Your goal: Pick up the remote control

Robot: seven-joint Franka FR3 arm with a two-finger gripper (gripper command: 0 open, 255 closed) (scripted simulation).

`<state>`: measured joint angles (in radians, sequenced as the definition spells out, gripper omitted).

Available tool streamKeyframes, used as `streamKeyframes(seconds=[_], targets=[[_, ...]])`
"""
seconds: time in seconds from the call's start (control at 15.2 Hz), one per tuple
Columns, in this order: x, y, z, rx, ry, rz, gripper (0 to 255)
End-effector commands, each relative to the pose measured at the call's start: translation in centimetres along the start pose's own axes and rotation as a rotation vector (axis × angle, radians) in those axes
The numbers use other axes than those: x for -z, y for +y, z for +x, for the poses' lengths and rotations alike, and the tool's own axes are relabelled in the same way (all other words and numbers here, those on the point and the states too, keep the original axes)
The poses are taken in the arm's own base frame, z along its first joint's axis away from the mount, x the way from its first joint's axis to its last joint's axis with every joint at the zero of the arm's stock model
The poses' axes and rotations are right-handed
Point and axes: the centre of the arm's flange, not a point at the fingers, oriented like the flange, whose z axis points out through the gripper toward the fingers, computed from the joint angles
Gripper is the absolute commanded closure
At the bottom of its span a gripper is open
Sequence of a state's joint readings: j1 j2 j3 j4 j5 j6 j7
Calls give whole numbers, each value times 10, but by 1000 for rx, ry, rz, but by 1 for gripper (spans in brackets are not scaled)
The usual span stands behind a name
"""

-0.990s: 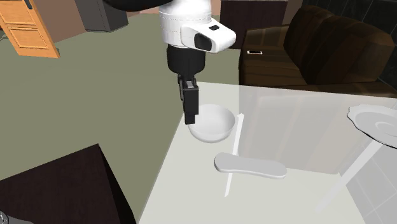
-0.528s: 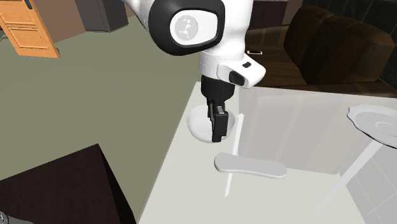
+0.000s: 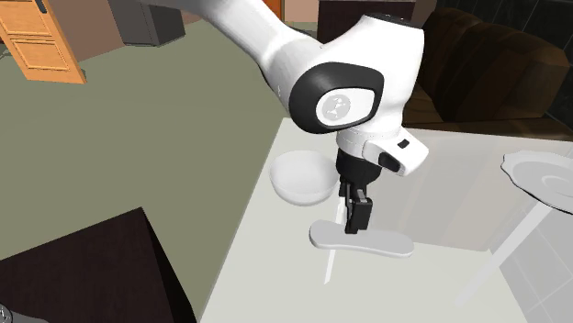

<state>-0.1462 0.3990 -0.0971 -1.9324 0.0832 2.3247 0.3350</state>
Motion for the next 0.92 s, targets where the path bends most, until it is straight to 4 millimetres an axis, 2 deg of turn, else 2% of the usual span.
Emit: streamKeyframes(seconds=[0.0,0.13,0.66,0.79,0.86], targets=[[-18,0,20,-28,3,-1,0],[-35,3,39,-56,5,-2,0],[-76,4,41,-58,5,-2,0],[-76,4,41,-58,5,-2,0],[-77,4,41,-58,5,-2,255]])
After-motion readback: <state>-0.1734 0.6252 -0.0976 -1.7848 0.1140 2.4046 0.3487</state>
